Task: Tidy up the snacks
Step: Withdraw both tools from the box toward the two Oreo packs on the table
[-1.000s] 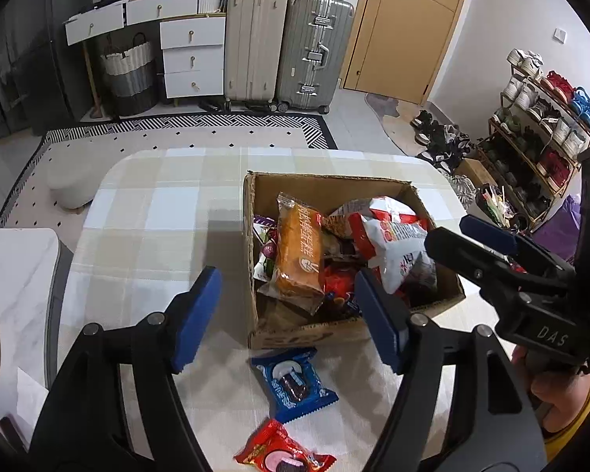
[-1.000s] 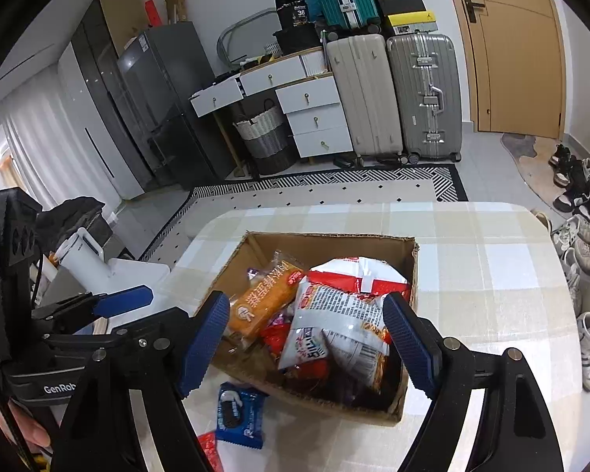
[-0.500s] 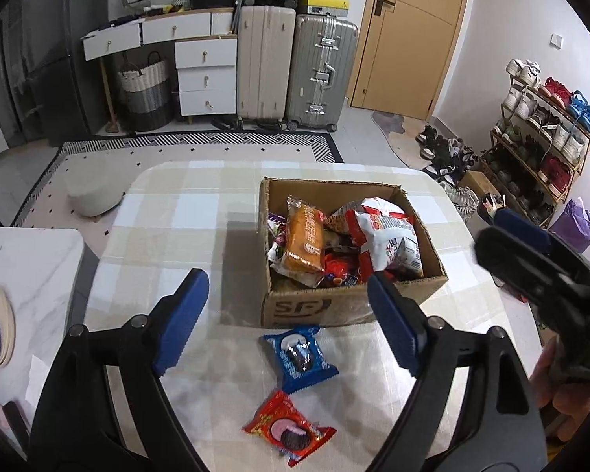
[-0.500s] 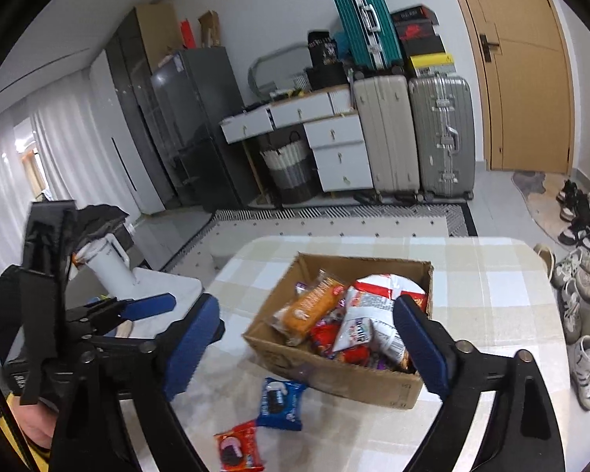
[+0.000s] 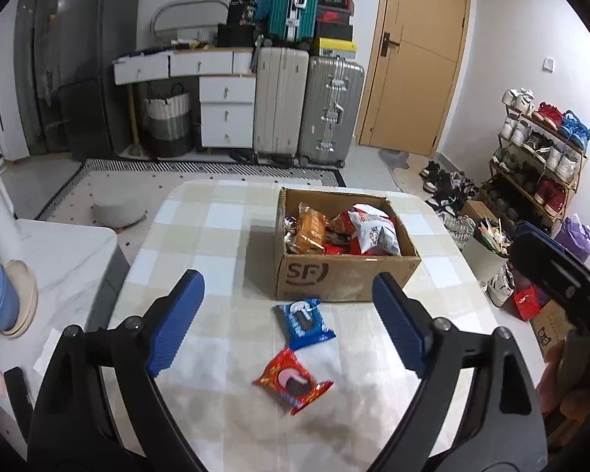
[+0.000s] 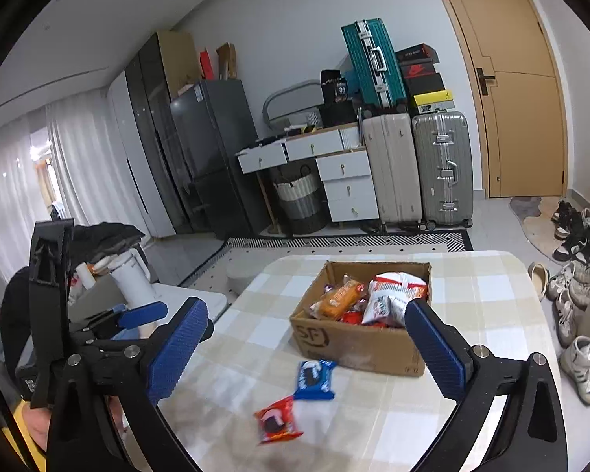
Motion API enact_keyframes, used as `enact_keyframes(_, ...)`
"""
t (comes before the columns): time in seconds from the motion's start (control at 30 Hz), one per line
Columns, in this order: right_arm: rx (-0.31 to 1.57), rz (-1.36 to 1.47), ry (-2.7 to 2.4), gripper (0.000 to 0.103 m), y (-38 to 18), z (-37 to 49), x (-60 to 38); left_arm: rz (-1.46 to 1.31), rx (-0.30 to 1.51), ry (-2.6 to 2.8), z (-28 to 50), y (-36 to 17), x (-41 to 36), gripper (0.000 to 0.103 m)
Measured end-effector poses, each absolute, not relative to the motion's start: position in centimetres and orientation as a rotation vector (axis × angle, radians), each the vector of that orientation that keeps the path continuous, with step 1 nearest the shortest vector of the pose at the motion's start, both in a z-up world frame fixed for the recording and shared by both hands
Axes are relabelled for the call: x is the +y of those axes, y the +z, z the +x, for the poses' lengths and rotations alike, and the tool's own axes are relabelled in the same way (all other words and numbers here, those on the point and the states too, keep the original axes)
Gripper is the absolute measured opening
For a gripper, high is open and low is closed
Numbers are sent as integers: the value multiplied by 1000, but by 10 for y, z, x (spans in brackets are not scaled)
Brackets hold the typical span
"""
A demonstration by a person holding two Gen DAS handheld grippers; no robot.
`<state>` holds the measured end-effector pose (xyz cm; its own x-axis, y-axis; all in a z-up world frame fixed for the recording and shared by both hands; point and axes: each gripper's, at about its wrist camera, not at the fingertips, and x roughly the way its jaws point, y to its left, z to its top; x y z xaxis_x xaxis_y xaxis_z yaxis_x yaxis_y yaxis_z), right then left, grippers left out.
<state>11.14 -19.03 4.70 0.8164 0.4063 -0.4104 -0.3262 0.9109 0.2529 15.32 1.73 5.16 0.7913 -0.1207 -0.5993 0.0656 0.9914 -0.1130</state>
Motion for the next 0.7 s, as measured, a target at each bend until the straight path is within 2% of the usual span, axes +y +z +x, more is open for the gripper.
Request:
enact_keyframes(0.07,456,180,390,102,48,95,-190,-79,632,-95,135,52,19,92)
enact_keyframes(0.13,444,187,392,102,46,80,-188,-76,619,-90,114,50,21,102)
enact_keyframes(0.47,409,188,383,102,15,37,-181,-51,597,-70,59,16,35,102)
enact_keyframes(0.7,530,238,388,102,-45,63,-176,-49,791,-94,92,-63,35,102)
